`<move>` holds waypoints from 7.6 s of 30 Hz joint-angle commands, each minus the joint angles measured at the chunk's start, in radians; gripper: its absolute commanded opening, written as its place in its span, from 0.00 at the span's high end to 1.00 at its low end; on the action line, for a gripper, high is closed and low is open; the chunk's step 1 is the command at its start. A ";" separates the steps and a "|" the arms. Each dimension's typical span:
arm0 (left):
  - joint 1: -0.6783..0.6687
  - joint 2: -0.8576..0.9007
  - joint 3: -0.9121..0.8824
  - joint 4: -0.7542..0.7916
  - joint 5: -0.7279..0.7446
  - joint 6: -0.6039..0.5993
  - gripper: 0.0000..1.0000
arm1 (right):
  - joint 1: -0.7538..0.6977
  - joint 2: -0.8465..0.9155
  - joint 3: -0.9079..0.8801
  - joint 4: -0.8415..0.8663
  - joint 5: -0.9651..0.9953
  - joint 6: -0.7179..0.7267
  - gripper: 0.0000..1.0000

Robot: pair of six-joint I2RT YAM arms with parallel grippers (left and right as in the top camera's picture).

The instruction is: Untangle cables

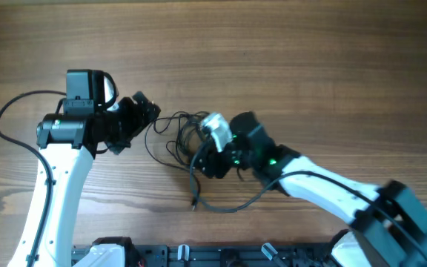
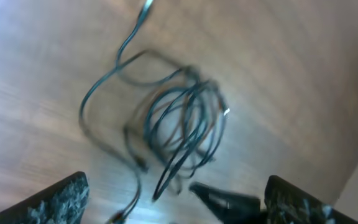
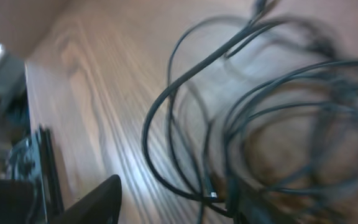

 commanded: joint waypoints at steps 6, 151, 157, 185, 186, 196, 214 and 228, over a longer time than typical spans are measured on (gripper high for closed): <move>-0.019 -0.002 0.003 -0.061 0.031 -0.018 0.10 | 0.019 0.119 0.043 0.135 0.067 0.008 0.65; 0.130 0.238 -0.435 0.680 -0.035 -0.112 0.96 | -0.484 -0.253 0.278 -0.940 0.928 0.359 0.95; 0.211 0.230 -0.435 0.665 -0.129 -0.110 0.96 | -0.711 -0.251 0.308 -0.941 0.970 0.409 0.96; 0.500 0.231 -0.435 0.648 -0.166 -0.113 0.96 | -0.724 -0.011 0.645 -1.175 0.364 0.165 0.95; 0.500 0.231 -0.435 0.644 -0.166 -0.113 0.96 | -0.692 0.015 0.631 -1.173 0.364 0.178 0.95; 0.500 0.231 -0.435 0.630 -0.166 -0.113 0.96 | -0.512 0.128 0.622 -1.284 0.549 0.081 0.01; 0.500 0.231 -0.435 0.612 -0.166 -0.113 0.95 | -0.127 0.051 0.554 -1.118 0.214 -0.422 0.04; 0.500 0.231 -0.435 0.604 -0.166 -0.113 0.94 | 0.093 0.263 0.374 -0.825 0.162 -0.396 0.59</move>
